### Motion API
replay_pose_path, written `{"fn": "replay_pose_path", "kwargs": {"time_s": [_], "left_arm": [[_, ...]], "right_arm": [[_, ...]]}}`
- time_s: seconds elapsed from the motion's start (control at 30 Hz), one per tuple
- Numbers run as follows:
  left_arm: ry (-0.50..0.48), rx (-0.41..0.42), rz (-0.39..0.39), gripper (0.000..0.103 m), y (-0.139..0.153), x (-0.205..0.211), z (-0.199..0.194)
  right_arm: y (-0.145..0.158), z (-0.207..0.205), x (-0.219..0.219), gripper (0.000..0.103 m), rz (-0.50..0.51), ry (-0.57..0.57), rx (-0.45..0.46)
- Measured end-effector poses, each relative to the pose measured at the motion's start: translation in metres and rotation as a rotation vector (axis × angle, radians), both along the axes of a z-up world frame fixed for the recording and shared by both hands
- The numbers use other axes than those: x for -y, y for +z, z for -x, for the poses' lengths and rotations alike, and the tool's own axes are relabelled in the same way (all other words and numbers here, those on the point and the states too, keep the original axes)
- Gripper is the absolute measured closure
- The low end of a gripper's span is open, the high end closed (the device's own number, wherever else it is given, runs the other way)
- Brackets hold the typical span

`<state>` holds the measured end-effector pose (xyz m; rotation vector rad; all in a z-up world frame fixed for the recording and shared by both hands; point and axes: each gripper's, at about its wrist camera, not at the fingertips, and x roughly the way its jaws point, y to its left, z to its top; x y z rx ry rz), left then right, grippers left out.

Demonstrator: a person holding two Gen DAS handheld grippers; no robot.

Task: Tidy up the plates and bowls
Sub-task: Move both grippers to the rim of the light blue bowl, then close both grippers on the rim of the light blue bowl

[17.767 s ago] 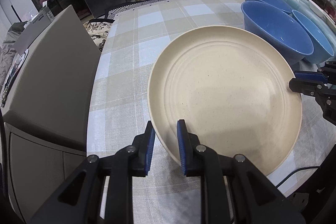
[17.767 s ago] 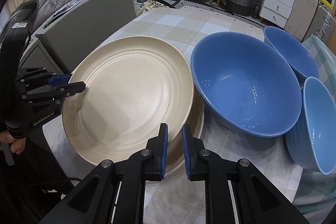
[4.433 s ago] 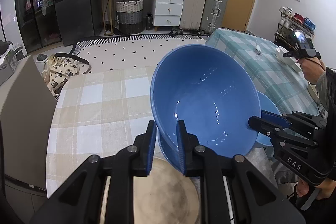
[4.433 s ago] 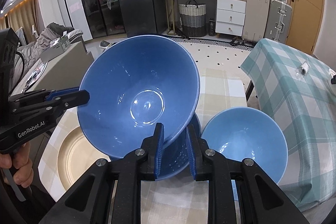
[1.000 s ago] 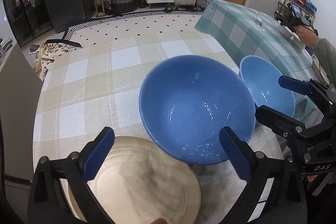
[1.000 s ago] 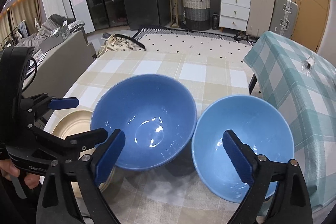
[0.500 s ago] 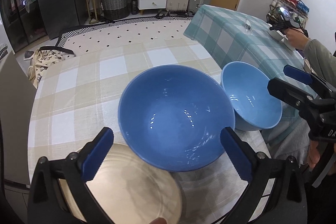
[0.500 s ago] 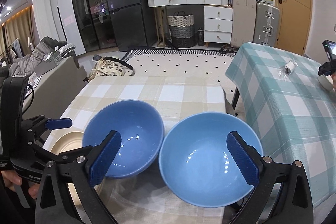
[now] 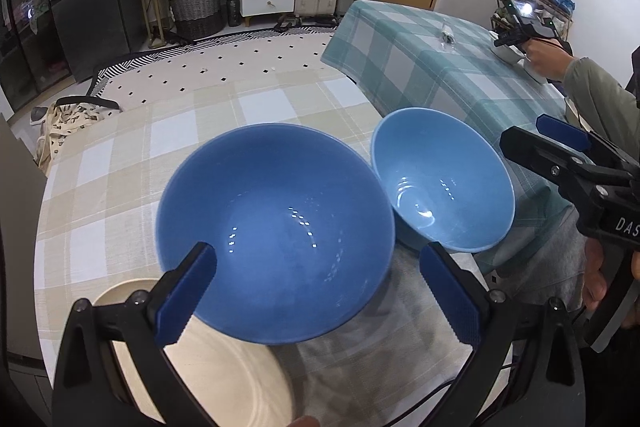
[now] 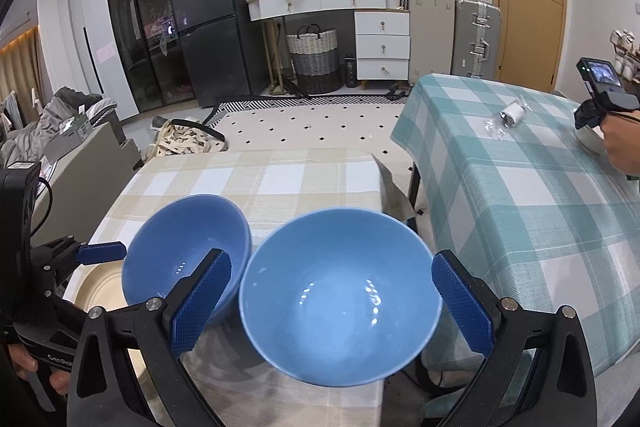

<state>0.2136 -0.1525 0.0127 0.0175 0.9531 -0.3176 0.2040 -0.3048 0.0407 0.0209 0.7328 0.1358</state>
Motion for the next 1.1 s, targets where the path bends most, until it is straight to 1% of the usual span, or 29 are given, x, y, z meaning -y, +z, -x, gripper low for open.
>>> {"fn": "replay_pose_path", "kwargs": {"time_s": [0.3, 0.37, 0.43, 0.5, 0.53, 0.6, 0.63, 0.7, 0.97, 1.07, 1.1], "left_arm": [[-0.068, 0.019, 0.007, 0.001, 0.001, 0.032, 0.007], [-0.079, 0.016, 0.011, 0.002, -0.001, 0.038, 0.006], [-0.096, 0.012, 0.026, 0.006, -0.003, 0.042, 0.006], [-0.118, 0.001, 0.041, 0.019, -0.004, 0.047, 0.006], [-0.13, -0.004, 0.053, 0.023, -0.004, 0.049, 0.006], [-0.146, -0.021, 0.079, 0.036, -0.005, 0.052, 0.005], [-0.153, -0.033, 0.094, 0.038, -0.005, 0.054, 0.004], [-0.168, -0.05, 0.122, 0.046, -0.006, 0.056, 0.004], [-0.163, -0.104, 0.152, 0.047, -0.013, 0.07, 0.002], [-0.146, -0.123, 0.148, 0.047, -0.017, 0.072, -0.001], [-0.139, -0.126, 0.141, 0.047, -0.019, 0.073, -0.001]], "right_arm": [[-0.009, -0.003, 0.03, 0.001, -0.011, -0.064, -0.027], [-0.012, -0.005, 0.035, 0.001, -0.014, -0.073, -0.037], [-0.015, -0.004, 0.039, 0.001, -0.012, -0.08, -0.045], [-0.018, -0.005, 0.043, 0.001, -0.014, -0.089, -0.057], [-0.019, -0.006, 0.045, 0.001, -0.015, -0.094, -0.064], [-0.022, -0.006, 0.047, 0.001, -0.01, -0.103, -0.073], [-0.023, -0.006, 0.048, 0.001, -0.009, -0.106, -0.076], [-0.024, -0.006, 0.05, 0.001, -0.01, -0.106, -0.08], [-0.037, -0.011, 0.058, 0.002, -0.025, -0.113, -0.116], [-0.043, -0.014, 0.062, 0.009, -0.036, -0.118, -0.137], [-0.045, -0.016, 0.063, 0.014, -0.038, -0.114, -0.144]]}}
